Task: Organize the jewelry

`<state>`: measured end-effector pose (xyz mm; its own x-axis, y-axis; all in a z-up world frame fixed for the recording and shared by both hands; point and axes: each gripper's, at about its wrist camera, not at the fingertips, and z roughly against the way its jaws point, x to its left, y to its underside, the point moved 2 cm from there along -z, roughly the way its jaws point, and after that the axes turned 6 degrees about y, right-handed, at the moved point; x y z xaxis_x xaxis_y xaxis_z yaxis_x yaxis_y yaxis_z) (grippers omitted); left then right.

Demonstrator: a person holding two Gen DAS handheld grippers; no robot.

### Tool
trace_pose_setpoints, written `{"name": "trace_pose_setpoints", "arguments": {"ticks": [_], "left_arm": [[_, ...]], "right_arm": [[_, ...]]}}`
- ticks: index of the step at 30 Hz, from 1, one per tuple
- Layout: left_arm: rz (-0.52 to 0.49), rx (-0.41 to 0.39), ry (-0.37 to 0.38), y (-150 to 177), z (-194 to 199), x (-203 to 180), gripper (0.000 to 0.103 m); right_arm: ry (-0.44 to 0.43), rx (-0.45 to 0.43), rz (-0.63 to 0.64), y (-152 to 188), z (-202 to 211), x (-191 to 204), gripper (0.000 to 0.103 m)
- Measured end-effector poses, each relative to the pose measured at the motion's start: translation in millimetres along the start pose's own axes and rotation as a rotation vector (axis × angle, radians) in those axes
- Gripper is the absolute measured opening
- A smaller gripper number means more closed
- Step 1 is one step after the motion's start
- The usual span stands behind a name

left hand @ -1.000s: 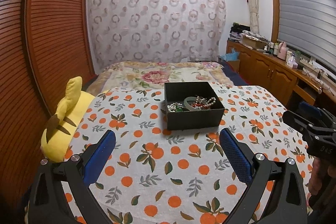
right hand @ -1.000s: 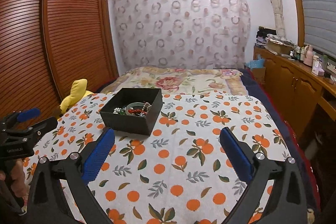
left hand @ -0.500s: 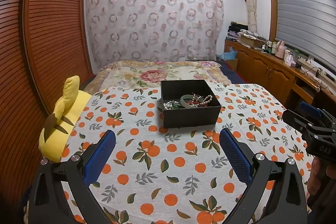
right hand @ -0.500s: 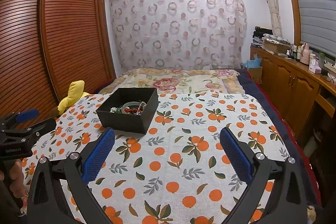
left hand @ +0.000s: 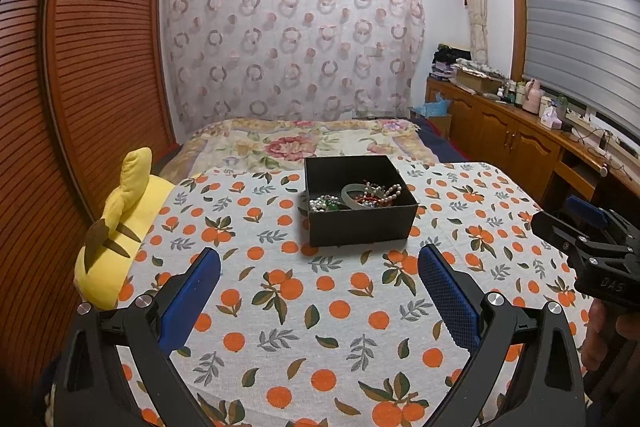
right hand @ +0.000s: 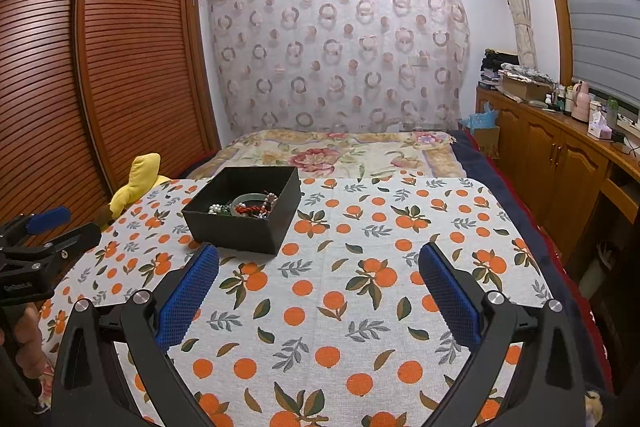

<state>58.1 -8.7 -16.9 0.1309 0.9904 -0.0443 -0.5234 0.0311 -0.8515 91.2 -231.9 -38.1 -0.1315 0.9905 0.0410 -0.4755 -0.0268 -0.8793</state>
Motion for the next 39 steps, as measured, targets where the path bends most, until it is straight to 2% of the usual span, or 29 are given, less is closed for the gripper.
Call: {"name": "trace_pose_setpoints", "arguments": {"ticks": [39], "left_arm": [[-0.011, -0.019, 0.003, -6.9, 10.6, -3.3, 0.095]], "right_arm": [[-0.001, -0.004, -0.003, 1.1, 0.0, -0.2, 0.101]]}}
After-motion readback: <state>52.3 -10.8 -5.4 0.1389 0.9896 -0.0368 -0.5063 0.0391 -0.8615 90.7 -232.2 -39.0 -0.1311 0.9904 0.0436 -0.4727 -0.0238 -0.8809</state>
